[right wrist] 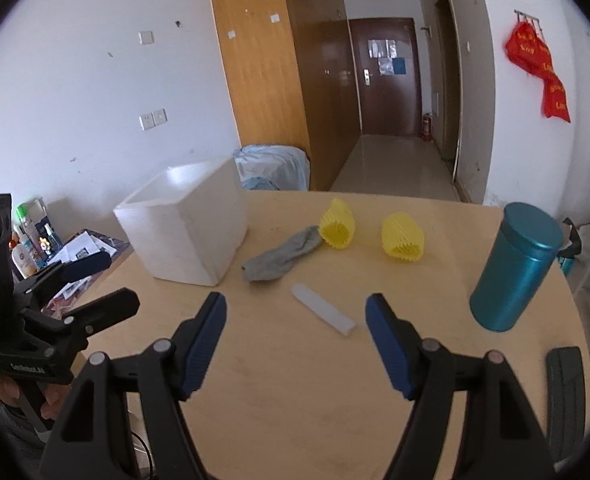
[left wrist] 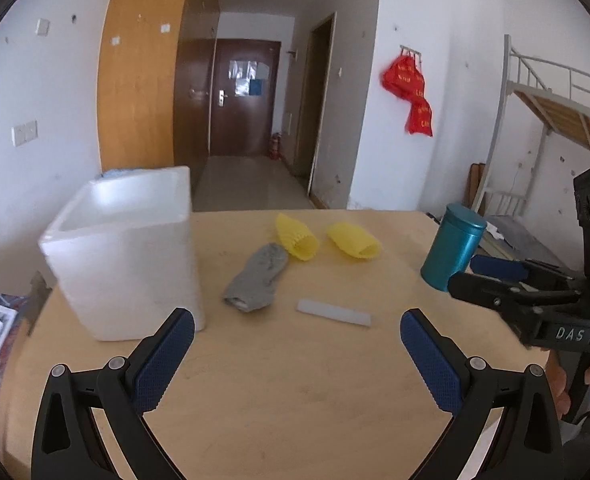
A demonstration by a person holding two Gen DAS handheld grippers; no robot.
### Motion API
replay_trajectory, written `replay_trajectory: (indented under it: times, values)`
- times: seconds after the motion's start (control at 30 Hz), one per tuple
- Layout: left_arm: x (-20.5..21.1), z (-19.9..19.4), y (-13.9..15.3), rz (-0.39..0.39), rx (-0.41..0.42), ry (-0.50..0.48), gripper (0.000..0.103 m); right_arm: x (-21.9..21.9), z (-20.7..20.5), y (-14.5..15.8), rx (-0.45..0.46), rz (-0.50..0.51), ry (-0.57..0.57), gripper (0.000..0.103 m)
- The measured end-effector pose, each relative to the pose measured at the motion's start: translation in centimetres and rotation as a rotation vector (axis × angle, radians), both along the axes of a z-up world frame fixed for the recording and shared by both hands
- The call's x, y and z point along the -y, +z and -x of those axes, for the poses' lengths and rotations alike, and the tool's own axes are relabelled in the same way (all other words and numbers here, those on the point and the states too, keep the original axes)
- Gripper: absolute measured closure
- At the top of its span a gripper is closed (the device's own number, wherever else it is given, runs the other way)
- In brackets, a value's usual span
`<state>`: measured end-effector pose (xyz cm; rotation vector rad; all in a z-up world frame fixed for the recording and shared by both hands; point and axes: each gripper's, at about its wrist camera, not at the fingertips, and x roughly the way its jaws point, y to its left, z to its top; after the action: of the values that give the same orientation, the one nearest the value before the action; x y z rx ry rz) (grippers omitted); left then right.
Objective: Organize soft objects
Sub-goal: 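Reach the left tool down toward the grey sock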
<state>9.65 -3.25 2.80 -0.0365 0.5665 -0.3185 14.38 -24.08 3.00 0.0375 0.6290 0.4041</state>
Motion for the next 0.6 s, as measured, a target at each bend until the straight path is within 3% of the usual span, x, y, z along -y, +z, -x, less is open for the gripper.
replay_trajectory:
  times: [0.3, 0.6]
  values:
    - [2.0, -5.7, -3.0, 0.04, -0.068, -0.059, 0.0, 1.4, -4.8, -1.9, -0.036, -0.013, -0.01, 0.027]
    - [3.2, -10.3, -5.0, 0.027, -0.154, -0.079, 0.005, 2.5, -8.0, -2.8, -0.063, 0.0, -0.022, 0.027]
